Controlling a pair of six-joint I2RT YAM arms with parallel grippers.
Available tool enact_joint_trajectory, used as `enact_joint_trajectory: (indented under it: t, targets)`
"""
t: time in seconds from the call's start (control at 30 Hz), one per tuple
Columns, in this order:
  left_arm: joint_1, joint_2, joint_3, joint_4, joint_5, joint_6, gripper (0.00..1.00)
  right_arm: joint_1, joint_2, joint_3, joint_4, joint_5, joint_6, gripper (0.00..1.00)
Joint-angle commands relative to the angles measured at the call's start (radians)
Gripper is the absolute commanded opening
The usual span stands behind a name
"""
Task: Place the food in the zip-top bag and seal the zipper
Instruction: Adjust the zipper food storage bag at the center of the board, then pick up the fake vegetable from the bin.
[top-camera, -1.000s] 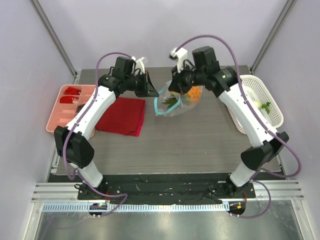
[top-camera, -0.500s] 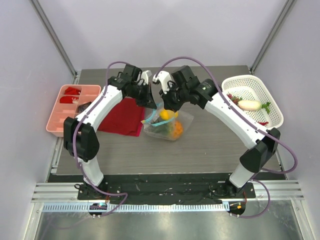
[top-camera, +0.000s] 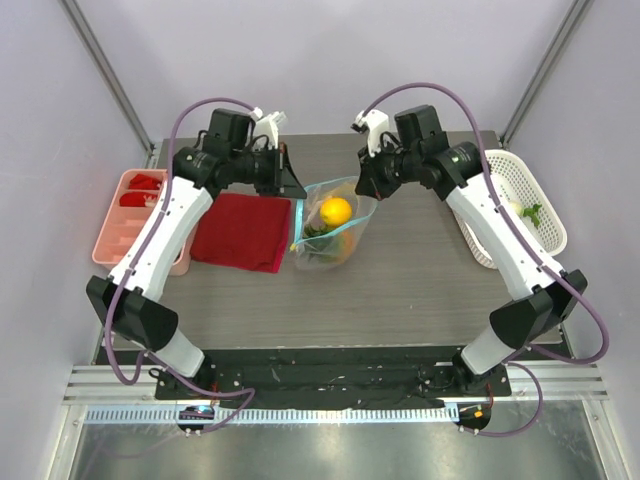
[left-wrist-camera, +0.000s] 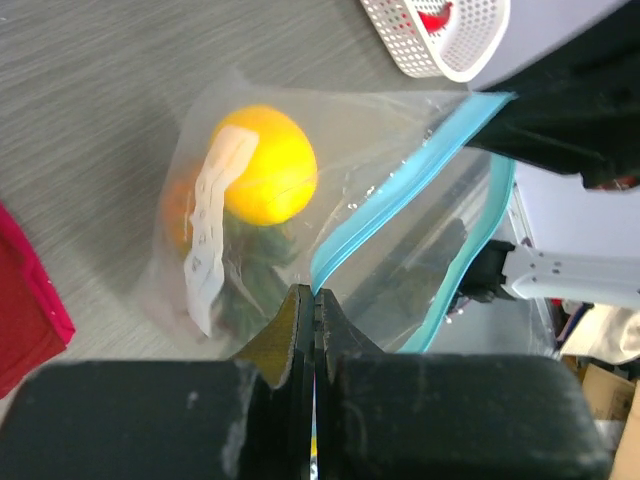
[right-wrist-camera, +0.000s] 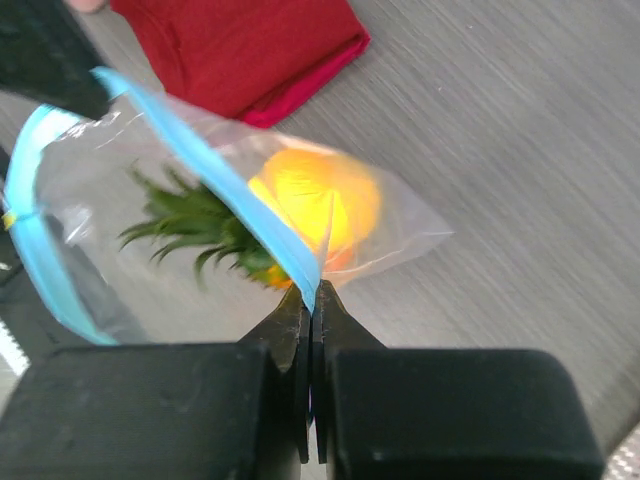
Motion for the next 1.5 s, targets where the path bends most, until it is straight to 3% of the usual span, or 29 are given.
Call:
enact_joint_trajectory:
  t: [0.0,0.23,0.43,0.53,0.57,0.63,0.77,0.97,1.07,1.23,1.47]
  targets:
    - [-0.009,0.002,0.078,-0.112,0.057,0.037,0.0,-0.037,0.011,0.066,-0.01,-0.163,0.082,0.01]
    - [-0.021,0.03,0.039,-0.098,-0.039,0.015,0.0,-0.103,0.104,-0.062,0.047,-0.224,0.056,0.02]
    - [-0.026,0.079,0.048,-0.012,-0.039,-0.07,0.0,-0.117,0.213,0.031,0.105,-0.207,0.015,0.14]
    - [-0.029,0.077,0.028,0.008,-0.048,-0.093,0.0,-0.142,0.204,0.092,0.104,-0.218,0.038,0.54]
    - [-0.029,0.076,0.02,0.023,-0.058,-0.098,0.0,-0.175,0.19,0.097,0.104,-0.241,0.046,0.75]
    - [-0.03,0.071,0.005,0.034,-0.065,-0.104,0.0,-0.229,0.155,0.093,0.105,-0.275,0.055,0.89]
    - [-0.029,0.076,0.0,0.051,-0.065,-0.11,0.0,-0.387,0.06,0.073,0.063,-0.316,0.023,0.95]
    - [-0.029,0.077,0.009,0.068,-0.062,-0.114,0.0,-0.611,0.045,0.001,-0.1,-0.091,-0.392,0.96]
    - [-0.029,0.079,0.005,0.071,-0.05,-0.114,0.0,-0.706,0.101,-0.03,-0.132,0.026,-0.531,0.96]
    - [-0.029,0.089,0.008,0.071,-0.025,-0.117,0.0,-0.833,0.266,0.045,-0.178,0.083,-0.802,0.96]
    - [-0.029,0.106,0.006,0.072,-0.007,-0.11,0.0,-0.867,0.459,0.16,-0.197,0.153,-1.098,0.97]
